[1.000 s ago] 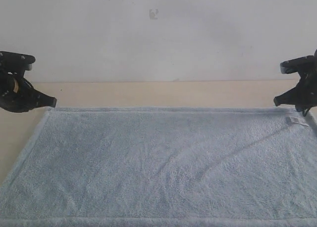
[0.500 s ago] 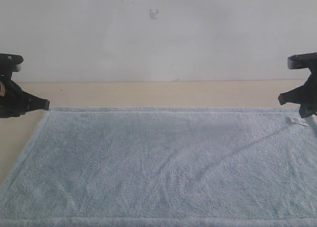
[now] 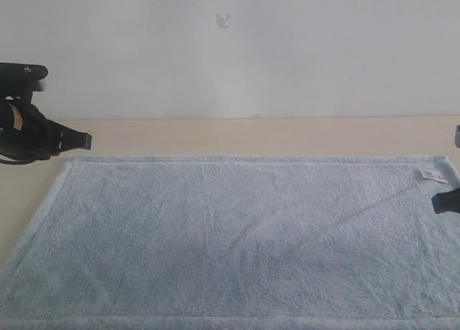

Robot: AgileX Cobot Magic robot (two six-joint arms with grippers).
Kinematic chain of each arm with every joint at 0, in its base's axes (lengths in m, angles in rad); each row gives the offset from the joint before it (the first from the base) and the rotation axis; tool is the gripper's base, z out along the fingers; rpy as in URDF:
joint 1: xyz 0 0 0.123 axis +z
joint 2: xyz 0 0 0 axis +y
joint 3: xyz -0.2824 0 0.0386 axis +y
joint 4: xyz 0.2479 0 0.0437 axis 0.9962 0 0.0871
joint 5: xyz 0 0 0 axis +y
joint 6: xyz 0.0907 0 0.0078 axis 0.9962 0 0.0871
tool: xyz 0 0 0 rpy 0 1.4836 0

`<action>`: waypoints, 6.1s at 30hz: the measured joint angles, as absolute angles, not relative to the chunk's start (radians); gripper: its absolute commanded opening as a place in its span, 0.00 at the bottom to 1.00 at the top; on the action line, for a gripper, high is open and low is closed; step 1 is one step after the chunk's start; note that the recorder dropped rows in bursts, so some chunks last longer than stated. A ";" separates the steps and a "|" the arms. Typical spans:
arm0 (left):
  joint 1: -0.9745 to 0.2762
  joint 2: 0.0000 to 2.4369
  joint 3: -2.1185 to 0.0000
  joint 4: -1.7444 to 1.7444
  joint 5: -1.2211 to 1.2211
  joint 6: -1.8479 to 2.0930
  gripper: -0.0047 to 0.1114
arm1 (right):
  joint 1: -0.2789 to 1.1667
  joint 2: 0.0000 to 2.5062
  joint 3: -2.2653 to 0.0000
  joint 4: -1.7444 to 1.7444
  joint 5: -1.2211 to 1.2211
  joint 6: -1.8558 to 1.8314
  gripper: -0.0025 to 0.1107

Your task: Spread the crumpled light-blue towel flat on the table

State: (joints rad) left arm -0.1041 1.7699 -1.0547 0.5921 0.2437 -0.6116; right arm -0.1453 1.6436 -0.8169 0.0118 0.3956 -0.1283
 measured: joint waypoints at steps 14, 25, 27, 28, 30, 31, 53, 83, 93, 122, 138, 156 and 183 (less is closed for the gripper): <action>-0.135 1.767 -1.040 0.590 0.227 -0.610 0.08 | -0.192 1.611 -0.689 -0.142 0.449 0.086 0.02; -0.135 1.767 -1.040 0.590 0.222 -0.610 0.08 | -0.192 1.611 -0.643 -0.311 0.461 0.241 0.02; -0.135 1.767 -1.040 0.590 0.222 -0.610 0.08 | -0.192 1.611 -0.641 -0.313 0.456 0.243 0.02; -0.135 1.767 -1.040 0.590 0.222 -0.610 0.08 | -0.192 1.611 -0.641 -0.315 0.450 0.243 0.02; -0.135 1.767 -1.040 0.590 0.222 -0.610 0.08 | -0.192 1.611 -0.641 -0.315 0.445 0.245 0.02; -0.135 1.767 -1.040 0.590 0.222 -0.610 0.08 | -0.192 1.616 -0.641 -0.315 0.443 0.245 0.02; -0.135 1.767 -1.040 0.590 0.222 -0.610 0.08 | -0.192 1.686 -0.609 -0.388 0.417 0.437 0.02; -0.135 1.323 -0.941 0.453 0.235 -0.610 0.08 | -0.073 1.156 -0.578 -0.486 0.063 0.550 0.02; -0.135 0.884 -0.689 0.333 0.293 -0.594 0.08 | 0.287 0.913 -0.572 -0.457 0.039 0.552 0.02; -0.135 0.341 -0.574 0.191 0.547 -0.584 0.08 | 0.487 0.326 -0.570 -0.321 0.643 0.579 0.02; -0.135 0.341 -0.574 0.191 0.547 -0.584 0.08 | 0.476 0.251 -0.375 -0.236 0.446 0.323 0.02; -0.135 0.341 -0.574 0.198 0.550 -0.584 0.08 | 0.248 0.006 -0.004 0.000 0.288 0.019 0.02; -0.135 0.243 -0.516 0.202 0.550 -0.584 0.08 | 0.248 0.006 -0.005 0.000 0.330 0.028 0.02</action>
State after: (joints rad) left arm -0.1354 0.2435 -0.5161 0.2016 0.5496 -0.5836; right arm 0.2478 0.0060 -0.0049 0.0000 0.3295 0.0281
